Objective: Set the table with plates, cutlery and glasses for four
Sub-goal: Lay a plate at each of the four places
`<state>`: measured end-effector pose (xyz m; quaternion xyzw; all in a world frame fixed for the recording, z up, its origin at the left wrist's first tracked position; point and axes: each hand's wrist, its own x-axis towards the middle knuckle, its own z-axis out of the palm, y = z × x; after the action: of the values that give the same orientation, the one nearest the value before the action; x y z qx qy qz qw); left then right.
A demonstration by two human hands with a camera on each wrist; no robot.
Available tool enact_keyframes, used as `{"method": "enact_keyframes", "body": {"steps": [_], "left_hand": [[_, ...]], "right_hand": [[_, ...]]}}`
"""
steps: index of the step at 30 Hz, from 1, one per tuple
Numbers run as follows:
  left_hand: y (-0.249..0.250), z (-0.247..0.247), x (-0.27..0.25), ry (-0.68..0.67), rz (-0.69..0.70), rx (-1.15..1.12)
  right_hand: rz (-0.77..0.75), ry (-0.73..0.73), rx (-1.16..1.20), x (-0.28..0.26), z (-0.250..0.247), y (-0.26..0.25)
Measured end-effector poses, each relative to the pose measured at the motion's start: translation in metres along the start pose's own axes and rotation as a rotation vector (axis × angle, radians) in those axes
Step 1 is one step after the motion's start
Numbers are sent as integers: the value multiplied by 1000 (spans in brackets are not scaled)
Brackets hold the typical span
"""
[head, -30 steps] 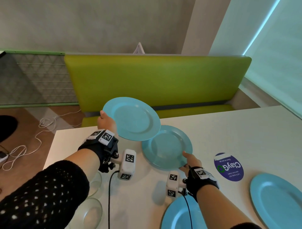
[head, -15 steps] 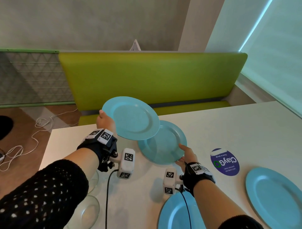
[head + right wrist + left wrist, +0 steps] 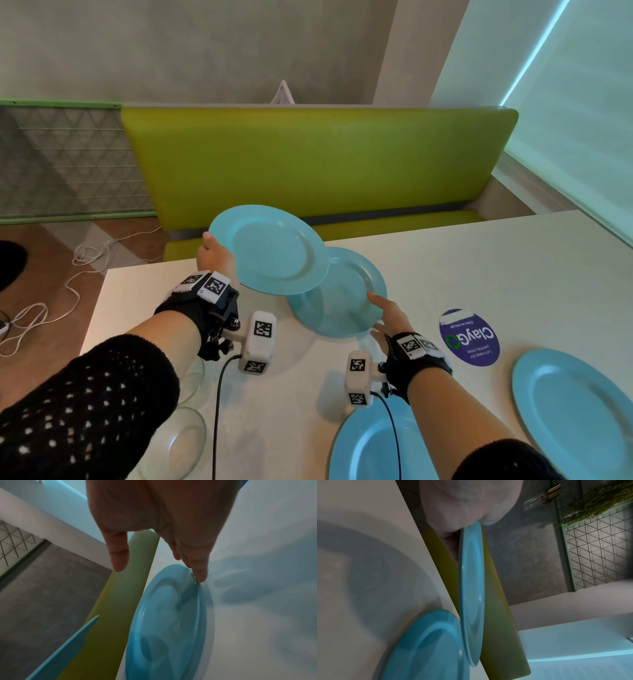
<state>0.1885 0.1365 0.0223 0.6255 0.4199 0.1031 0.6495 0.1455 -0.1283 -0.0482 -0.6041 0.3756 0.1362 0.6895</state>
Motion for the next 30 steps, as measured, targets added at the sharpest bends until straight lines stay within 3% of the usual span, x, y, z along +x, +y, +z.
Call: {"method": "enact_keyframes", "body": {"steps": [4, 10, 18, 25, 30], "left_hand": [[-2, 2, -2, -12, -11, 1], [-7, 6, -7, -29, -2, 7], [-6, 7, -8, -43, -17, -7], [-9, 10, -13, -60, -14, 1], [-18, 20, -30, -142, -72, -7]], "right_hand": [[42, 79, -86, -3, 2, 5], [111, 47, 48, -9, 10, 4], [78, 53, 101, -7, 8, 2], [18, 143, 29, -14, 2, -5], [-24, -11, 180, -31, 6, -15]]}}
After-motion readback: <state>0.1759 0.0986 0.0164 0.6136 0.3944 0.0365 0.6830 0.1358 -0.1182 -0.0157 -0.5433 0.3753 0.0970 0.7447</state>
